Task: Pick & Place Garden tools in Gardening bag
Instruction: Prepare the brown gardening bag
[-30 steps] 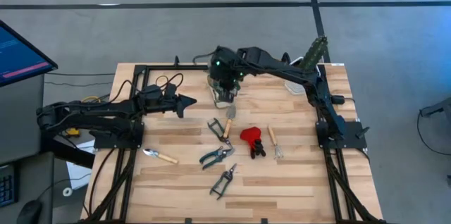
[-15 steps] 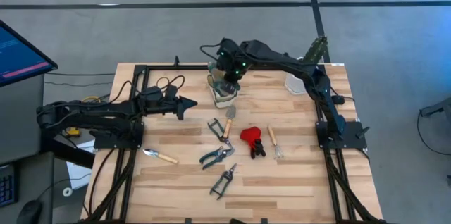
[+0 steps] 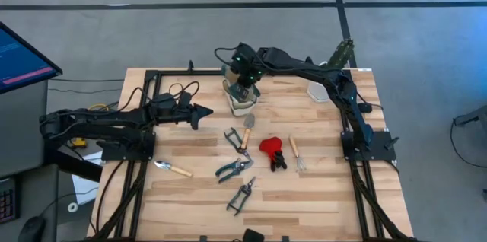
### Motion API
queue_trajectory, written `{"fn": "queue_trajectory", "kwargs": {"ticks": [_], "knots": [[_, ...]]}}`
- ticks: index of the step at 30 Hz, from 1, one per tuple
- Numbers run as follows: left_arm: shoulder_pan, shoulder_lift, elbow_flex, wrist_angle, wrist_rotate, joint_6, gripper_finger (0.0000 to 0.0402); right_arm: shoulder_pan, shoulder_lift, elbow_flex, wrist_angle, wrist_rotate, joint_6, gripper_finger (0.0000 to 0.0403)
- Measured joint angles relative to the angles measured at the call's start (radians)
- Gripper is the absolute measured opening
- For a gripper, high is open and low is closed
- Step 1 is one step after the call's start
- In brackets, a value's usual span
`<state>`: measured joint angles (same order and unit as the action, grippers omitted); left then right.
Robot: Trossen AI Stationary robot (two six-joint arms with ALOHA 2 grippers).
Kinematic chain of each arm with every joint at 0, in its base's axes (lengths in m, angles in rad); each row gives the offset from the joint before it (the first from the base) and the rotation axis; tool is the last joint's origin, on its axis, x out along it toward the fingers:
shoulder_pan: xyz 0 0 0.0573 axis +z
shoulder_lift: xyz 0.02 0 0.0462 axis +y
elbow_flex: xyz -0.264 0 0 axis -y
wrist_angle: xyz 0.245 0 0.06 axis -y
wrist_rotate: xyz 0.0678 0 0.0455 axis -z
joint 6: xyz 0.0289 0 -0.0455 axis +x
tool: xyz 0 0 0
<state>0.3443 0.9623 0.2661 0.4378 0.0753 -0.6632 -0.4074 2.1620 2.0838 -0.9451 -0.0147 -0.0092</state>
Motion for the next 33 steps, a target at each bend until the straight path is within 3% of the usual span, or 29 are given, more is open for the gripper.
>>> {"fn": "queue_trajectory", "kwargs": {"ticks": [20, 33], "knots": [[0.0, 0.0, 0.0, 0.0, 0.0, 0.0, 0.0002, 0.06, 0.0, 0.0, 0.206, 0.018, -0.104, 0.0], [0.0, 0.0, 0.0, 0.0, 0.0, -0.008, 0.0002, 0.066, 0.0, 0.0, 0.233, -0.037, -0.14, 0.0]]}}
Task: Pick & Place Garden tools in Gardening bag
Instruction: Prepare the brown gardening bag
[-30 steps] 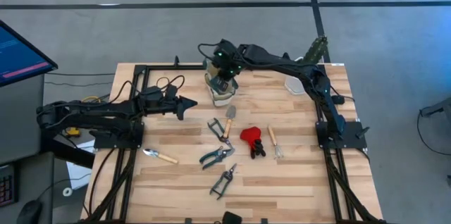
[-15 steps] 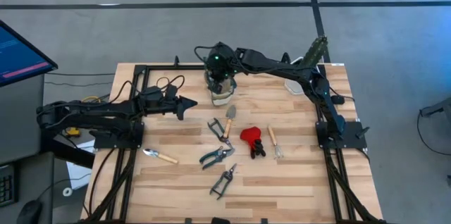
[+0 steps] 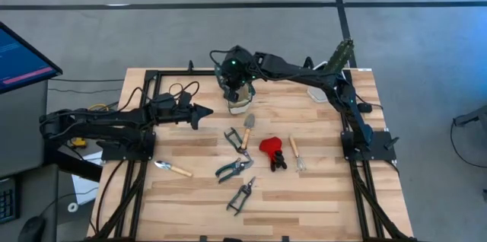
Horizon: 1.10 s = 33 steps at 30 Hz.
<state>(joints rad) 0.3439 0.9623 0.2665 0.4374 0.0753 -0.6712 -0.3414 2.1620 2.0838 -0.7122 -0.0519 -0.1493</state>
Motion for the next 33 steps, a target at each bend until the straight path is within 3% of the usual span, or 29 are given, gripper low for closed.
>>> {"fn": "queue_trajectory", "kwargs": {"ticks": [20, 24, 27, 29, 31, 33], "knots": [[0.0, 0.0, 0.0, 0.0, 0.0, 0.0, 0.0002, 0.01, 0.004, -0.01, -0.007, -0.131, -0.009, 0.0], [-0.001, 0.0, 0.0, 0.0, 0.0, 0.0, 0.0002, 0.015, 0.008, -0.032, -0.077, -0.129, 0.002, 0.0], [-0.007, 0.0, 0.0, 0.0, 0.0, 0.0, 0.0002, 0.015, 0.007, -0.004, -0.197, -0.084, 0.016, 0.0], [-0.012, 0.0, 0.0, 0.0, 0.0, 0.0, 0.0002, 0.015, 0.006, 0.012, -0.269, 0.007, 0.016, 0.0], [-0.018, 0.0, 0.0, 0.0, 0.0, 0.0, 0.0002, 0.013, 0.005, 0.012, -0.284, 0.117, 0.007, 0.0], [-0.023, 0.0, 0.0, 0.0, 0.0, 0.0, 0.0002, 0.005, 0.005, 0.012, -0.246, 0.153, -0.011, 0.0]]}}
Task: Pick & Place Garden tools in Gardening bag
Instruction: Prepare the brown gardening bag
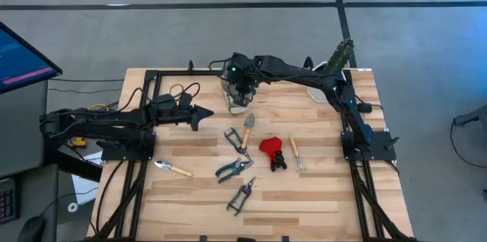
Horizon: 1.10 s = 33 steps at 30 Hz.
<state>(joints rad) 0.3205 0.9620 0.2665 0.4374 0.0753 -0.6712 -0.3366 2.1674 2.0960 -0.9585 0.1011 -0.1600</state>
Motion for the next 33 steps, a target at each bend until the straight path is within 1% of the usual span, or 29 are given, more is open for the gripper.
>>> {"fn": "queue_trajectory", "kwargs": {"ticks": [5, 8, 10, 13, 17, 21, 24, 27, 29, 33], "knots": [[-0.019, 0.0, 0.0, 0.0, 0.0, 0.0, 0.0002, -0.032, 0.0, 0.001, 0.222, 0.006, 0.009, 0.0], [-0.038, 0.0, 0.0, 0.0, 0.0, 0.0, 0.0002, -0.056, 0.0, 0.001, 0.303, 0.029, 0.011, 0.0], [-0.048, 0.0, 0.0, 0.0, -0.008, 0.0, 0.0002, -0.073, 0.0, 0.001, 0.323, 0.006, 0.024, 0.0], [-0.062, 0.0, 0.0, 0.0, -0.035, 0.0, 0.0002, -0.096, 0.0, 0.001, 0.323, -0.091, 0.054, 0.0], [-0.067, 0.0, 0.0, 0.0, -0.05, 0.0, 0.0002, -0.095, -0.001, -0.047, 0.333, -0.106, 0.056, 0.0], [-0.067, 0.0, 0.0, 0.0, -0.055, 0.0, 0.0002, -0.084, 0.0, -0.102, 0.352, -0.149, 0.072, 0.0], [-0.067, 0.0, 0.0, 0.0, -0.071, 0.0, 0.0002, -0.059, 0.0, -0.135, 0.398, -0.154, 0.072, 0.0], [-0.067, 0.0, 0.0, 0.0, -0.072, 0.0, 0.0002, -0.034, 0.001, -0.135, 0.444, -0.153, 0.072, 0.0], [-0.067, 0.0, 0.0, 0.0, -0.072, 0.0, 0.0002, -0.02, -0.001, -0.134, 0.474, -0.132, 0.072, 0.0], [-0.067, 0.0, 0.0, 0.0, -0.072, -0.01, 0.0002, -0.017, -0.001, -0.134, 0.504, -0.129, 0.059, 0.0]]}}
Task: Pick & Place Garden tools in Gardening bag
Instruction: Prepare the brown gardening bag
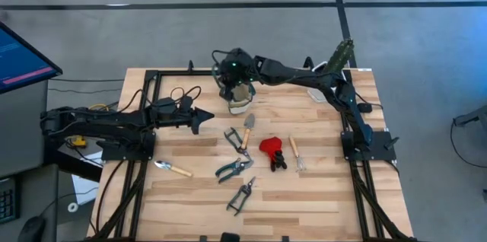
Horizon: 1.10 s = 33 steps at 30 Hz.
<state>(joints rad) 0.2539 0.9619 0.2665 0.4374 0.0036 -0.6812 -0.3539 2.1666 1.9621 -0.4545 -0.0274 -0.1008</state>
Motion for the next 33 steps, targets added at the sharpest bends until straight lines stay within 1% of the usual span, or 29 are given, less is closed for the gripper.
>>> {"fn": "queue_trajectory", "kwargs": {"ticks": [6, 11, 17, 22, 24, 27, 29, 33], "knots": [[0.0, 0.0, 0.0, 0.0, 0.0, -0.004, 0.0002, 0.001, 0.0, 0.0, -0.055, -0.036, -0.007, 0.0], [0.0, 0.0, 0.0, 0.0, 0.0, -0.004, 0.0002, 0.001, 0.0, 0.0, -0.062, -0.093, -0.011, 0.0], [0.0, 0.0, 0.0, 0.0, 0.0, -0.004, 0.0002, 0.007, 0.0, 0.0, -0.068, -0.206, -0.006, 0.0], [0.0, 0.0, 0.0, 0.007, -0.007, -0.008, 0.0002, 0.015, 0.0, 0.0, -0.099, -0.208, -0.005, 0.0], [0.0, 0.0, 0.0, 0.049, -0.034, -0.013, 0.0002, 0.014, 0.0, 0.0, -0.105, -0.209, -0.005, 0.0], [0.0, 0.0, 0.0, 0.168, -0.081, -0.005, 0.0002, 0.016, 0.0, 0.0, -0.142, -0.209, -0.004, 0.0], [0.0, 0.0, 0.0, 0.227, -0.093, 0.013, 0.0002, 0.024, 0.0, 0.0, -0.176, -0.209, -0.014, 0.0], [0.003, 0.0, 0.002, 0.235, -0.093, 0.023, 0.0002, 0.049, 0.0, 0.0, -0.231, -0.212, -0.055, 0.0]]}}
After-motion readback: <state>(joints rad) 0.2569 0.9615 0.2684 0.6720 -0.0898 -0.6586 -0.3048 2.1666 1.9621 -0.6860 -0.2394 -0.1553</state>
